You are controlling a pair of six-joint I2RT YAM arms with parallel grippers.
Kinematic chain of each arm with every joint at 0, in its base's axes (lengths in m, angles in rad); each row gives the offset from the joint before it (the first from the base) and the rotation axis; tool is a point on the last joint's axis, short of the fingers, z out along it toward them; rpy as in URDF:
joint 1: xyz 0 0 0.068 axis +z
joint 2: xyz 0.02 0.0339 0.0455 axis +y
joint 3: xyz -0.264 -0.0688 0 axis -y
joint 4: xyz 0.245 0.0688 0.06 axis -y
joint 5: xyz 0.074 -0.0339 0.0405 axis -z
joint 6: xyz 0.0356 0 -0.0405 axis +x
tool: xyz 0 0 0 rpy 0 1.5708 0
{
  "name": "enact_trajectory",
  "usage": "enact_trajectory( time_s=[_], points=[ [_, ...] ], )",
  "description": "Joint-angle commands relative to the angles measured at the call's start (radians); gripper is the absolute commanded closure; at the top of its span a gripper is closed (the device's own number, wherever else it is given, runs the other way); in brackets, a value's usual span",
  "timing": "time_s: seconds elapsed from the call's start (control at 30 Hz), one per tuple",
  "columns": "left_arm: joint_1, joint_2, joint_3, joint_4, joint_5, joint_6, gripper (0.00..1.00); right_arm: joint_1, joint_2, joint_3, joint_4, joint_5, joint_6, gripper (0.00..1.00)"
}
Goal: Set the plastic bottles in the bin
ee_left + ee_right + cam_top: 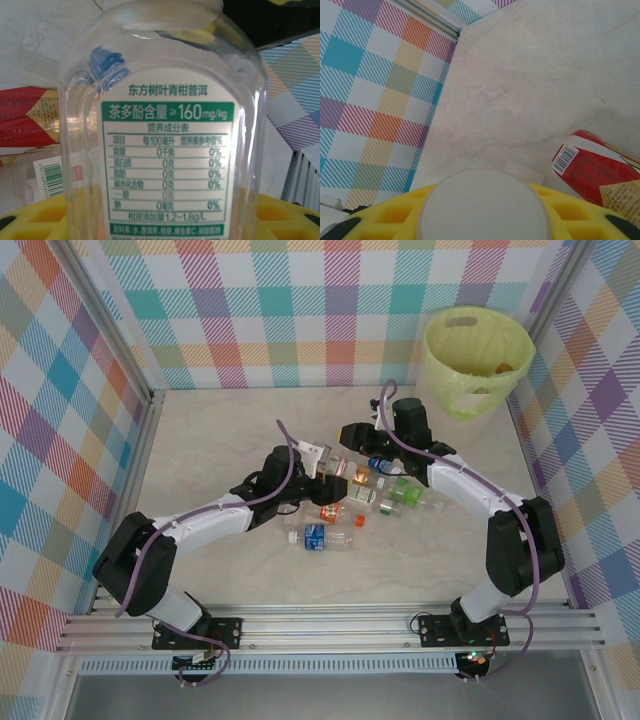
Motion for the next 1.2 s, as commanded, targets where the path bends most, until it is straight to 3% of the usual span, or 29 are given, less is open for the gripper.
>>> enact_trajectory(
  time_s=[0.0, 0.07, 0.17, 0.27, 0.3, 0.53, 0.93, 1.17],
  points=[
    [-0.010, 0.012, 0.044, 0.035, 0.006, 0.004, 0.93, 0.007, -0.033, 0.014, -0.036, 0.014, -0.070, 0.66],
    [-0.009, 0.014, 0.046, 0.031, 0.007, 0.008, 0.84, 0.007, -0.042, 0.014, -0.035, 0.013, -0.076, 0.71],
    [-0.008, 0.006, 0.048, 0.018, 0.007, 0.009, 0.33, 0.007, -0.056, 0.013, -0.030, 0.017, -0.080, 0.85],
    [-0.008, -0.017, 0.037, 0.031, 0.001, 0.003, 0.04, 0.006, -0.073, 0.019, -0.029, 0.030, -0.094, 1.00],
    [-0.008, -0.029, 0.031, 0.041, -0.001, 0.001, 0.00, 0.005, -0.081, 0.023, -0.033, 0.041, -0.104, 1.00],
    [-0.003, -0.121, 0.019, 0.045, -0.041, 0.007, 0.00, -0.018, -0.121, 0.066, -0.077, 0.095, -0.152, 1.00],
    [0.001, -0.305, -0.128, 0.038, -0.402, -0.004, 0.00, -0.101, -0.187, 0.085, -0.014, 0.217, -0.162, 1.00],
    [0.001, -0.416, -0.218, 0.067, -0.502, -0.017, 0.00, -0.162, -0.170, 0.102, 0.165, 0.270, -0.081, 1.00]
  ],
)
